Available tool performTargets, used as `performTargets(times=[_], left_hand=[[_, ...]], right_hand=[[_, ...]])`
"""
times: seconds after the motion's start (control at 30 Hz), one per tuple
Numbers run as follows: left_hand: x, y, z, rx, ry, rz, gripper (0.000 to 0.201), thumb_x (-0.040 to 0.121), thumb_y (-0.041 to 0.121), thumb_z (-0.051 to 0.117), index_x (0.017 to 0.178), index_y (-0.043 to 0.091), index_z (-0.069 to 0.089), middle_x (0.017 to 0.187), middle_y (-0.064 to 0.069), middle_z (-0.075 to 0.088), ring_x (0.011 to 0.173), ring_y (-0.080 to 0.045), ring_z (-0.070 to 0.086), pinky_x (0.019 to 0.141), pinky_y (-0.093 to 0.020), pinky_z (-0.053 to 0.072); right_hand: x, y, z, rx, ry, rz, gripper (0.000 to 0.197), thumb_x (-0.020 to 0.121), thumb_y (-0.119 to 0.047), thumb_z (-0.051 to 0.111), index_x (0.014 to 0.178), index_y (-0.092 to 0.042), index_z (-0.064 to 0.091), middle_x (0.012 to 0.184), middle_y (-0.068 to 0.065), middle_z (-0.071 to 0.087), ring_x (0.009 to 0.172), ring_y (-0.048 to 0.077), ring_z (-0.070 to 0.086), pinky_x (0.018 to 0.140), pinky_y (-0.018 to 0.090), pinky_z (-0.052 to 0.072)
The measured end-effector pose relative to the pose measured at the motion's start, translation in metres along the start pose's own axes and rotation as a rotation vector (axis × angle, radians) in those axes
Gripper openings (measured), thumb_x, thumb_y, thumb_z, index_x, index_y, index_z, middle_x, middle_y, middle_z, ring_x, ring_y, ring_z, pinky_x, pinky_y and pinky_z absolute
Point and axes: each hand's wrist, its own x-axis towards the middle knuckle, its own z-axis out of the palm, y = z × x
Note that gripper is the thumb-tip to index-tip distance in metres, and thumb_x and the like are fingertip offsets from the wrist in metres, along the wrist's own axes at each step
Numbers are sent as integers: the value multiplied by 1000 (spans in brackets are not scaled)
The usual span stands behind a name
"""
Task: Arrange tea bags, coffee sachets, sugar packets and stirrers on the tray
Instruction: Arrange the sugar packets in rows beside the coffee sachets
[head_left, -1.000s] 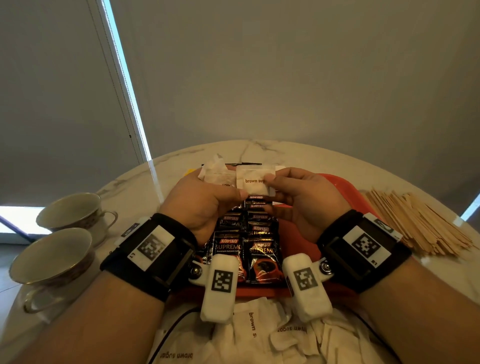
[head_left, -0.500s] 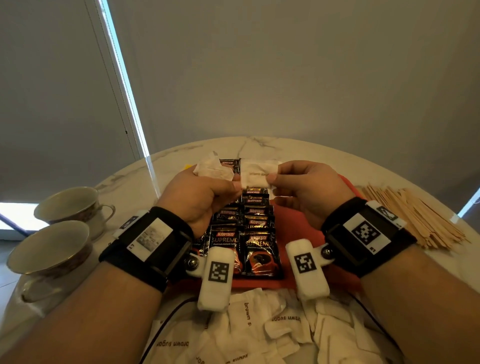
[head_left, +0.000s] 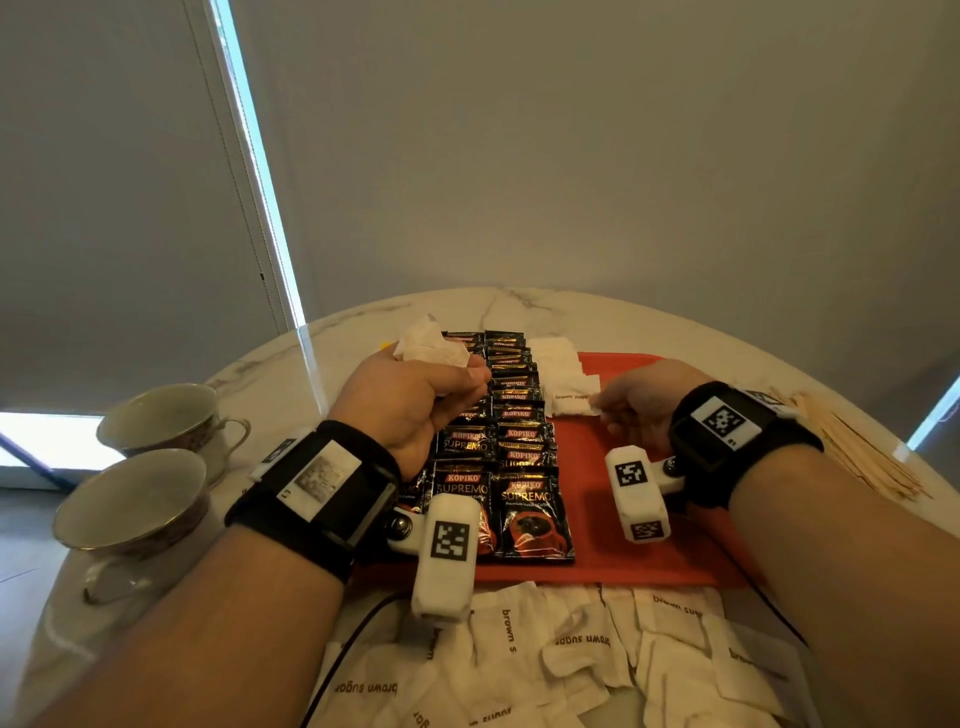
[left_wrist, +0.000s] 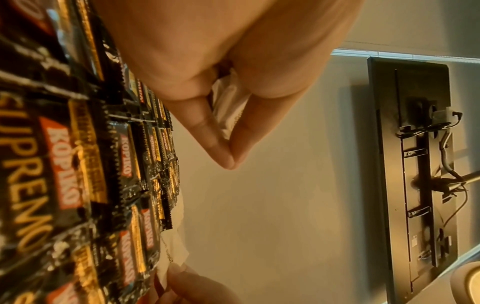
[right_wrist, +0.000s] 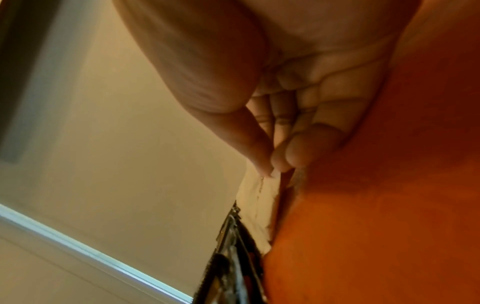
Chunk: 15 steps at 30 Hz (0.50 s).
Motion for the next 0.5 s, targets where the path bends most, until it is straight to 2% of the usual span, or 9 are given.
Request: performTargets(times=[0.07, 0.2, 0.3, 0.4, 0.47, 0.5], left_hand=[[1, 0, -1, 1, 0, 1, 34, 83, -22, 66, 106, 3, 62, 87, -13, 74, 78, -21, 76, 67, -27, 65], [2, 0, -2, 2, 2, 6, 35, 84, -22, 66, 109, 2, 62, 88, -13, 75, 74, -19, 76, 66, -26, 64], [2, 0, -2, 7, -1, 3, 36, 84, -21, 66, 111, 2, 62, 88, -13, 76, 75, -19, 77, 66, -26, 64], [3, -1, -2, 10, 1, -9, 37, 83, -21, 67, 113, 2, 62, 84, -11, 77, 75, -19, 78, 63, -25, 63], [4, -3, -2, 15, 7, -13, 40, 82, -20, 68, 116, 2, 62, 88, -12, 77, 79, -21, 78, 63, -25, 62], [3, -3, -2, 14, 8, -13, 42, 82, -20, 69, 117, 2, 62, 91, -14, 77, 81, -22, 78, 63, -25, 62]], right_hand=[[-1, -2, 2, -62, 7, 7, 13, 85, 0, 76, 96, 6, 71, 69, 11, 64, 56, 19, 58, 54, 27, 51], [-1, -3, 4, -161, 34, -23, 13, 86, -5, 77, 91, 4, 70, 66, 9, 62, 58, 18, 56, 67, 31, 47], [-1, -2, 5, -219, 32, -44, 14, 87, -10, 78, 81, -1, 69, 63, 6, 60, 56, 16, 53, 59, 28, 44], [-1, -2, 5, -226, 37, -54, 15, 87, -14, 79, 81, -4, 70, 61, 5, 59, 53, 15, 51, 53, 26, 42], [1, -1, 4, -213, 37, -55, 15, 87, -15, 79, 86, -2, 72, 62, 5, 61, 54, 16, 53, 55, 27, 44], [1, 0, 4, -193, 31, -57, 15, 87, -15, 79, 88, -1, 73, 64, 6, 62, 56, 17, 55, 60, 29, 46]])
